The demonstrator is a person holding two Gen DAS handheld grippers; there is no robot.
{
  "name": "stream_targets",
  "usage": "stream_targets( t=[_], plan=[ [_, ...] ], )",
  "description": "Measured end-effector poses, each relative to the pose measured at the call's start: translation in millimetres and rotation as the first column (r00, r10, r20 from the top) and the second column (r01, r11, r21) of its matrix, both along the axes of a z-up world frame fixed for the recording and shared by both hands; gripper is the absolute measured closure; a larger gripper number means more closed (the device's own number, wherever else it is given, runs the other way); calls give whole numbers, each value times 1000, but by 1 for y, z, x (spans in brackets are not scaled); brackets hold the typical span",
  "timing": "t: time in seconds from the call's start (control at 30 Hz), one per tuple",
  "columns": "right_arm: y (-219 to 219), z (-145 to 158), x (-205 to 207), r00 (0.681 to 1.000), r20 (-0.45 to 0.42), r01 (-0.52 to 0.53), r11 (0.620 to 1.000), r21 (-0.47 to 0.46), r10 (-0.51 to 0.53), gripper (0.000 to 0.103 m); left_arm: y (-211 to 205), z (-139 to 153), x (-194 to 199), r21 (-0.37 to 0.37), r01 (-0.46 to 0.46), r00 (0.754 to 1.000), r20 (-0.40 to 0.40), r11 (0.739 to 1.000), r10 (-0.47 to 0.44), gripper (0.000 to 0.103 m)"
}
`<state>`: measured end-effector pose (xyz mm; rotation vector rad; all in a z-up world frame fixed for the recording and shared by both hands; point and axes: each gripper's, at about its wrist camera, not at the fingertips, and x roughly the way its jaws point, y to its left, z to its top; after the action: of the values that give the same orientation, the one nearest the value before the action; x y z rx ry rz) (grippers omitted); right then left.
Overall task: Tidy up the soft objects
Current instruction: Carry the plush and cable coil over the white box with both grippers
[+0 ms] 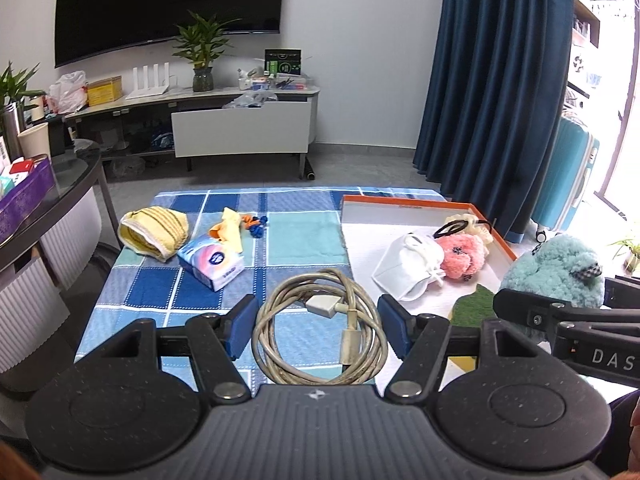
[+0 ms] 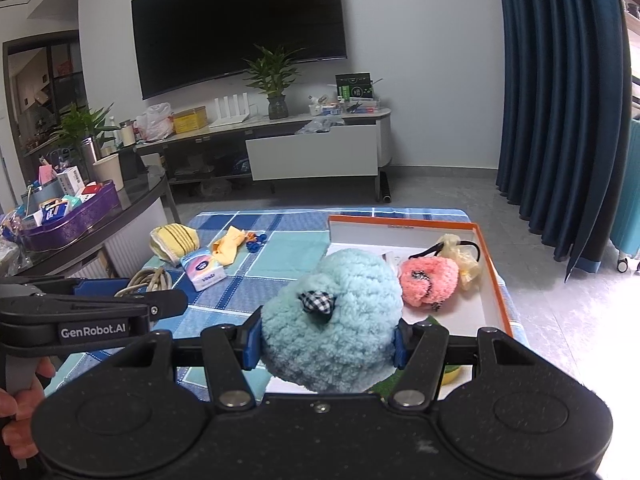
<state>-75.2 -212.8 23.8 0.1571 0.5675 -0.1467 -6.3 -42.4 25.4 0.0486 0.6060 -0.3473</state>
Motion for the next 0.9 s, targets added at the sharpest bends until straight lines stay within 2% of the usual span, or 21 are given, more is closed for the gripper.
stream_targets(
  t=[0.9],
  plan=[
    [-43,-2,-23,991,5,133,991,0,-133,33,-54,0,-1,15,138,990,12,990,-138,37]
  ],
)
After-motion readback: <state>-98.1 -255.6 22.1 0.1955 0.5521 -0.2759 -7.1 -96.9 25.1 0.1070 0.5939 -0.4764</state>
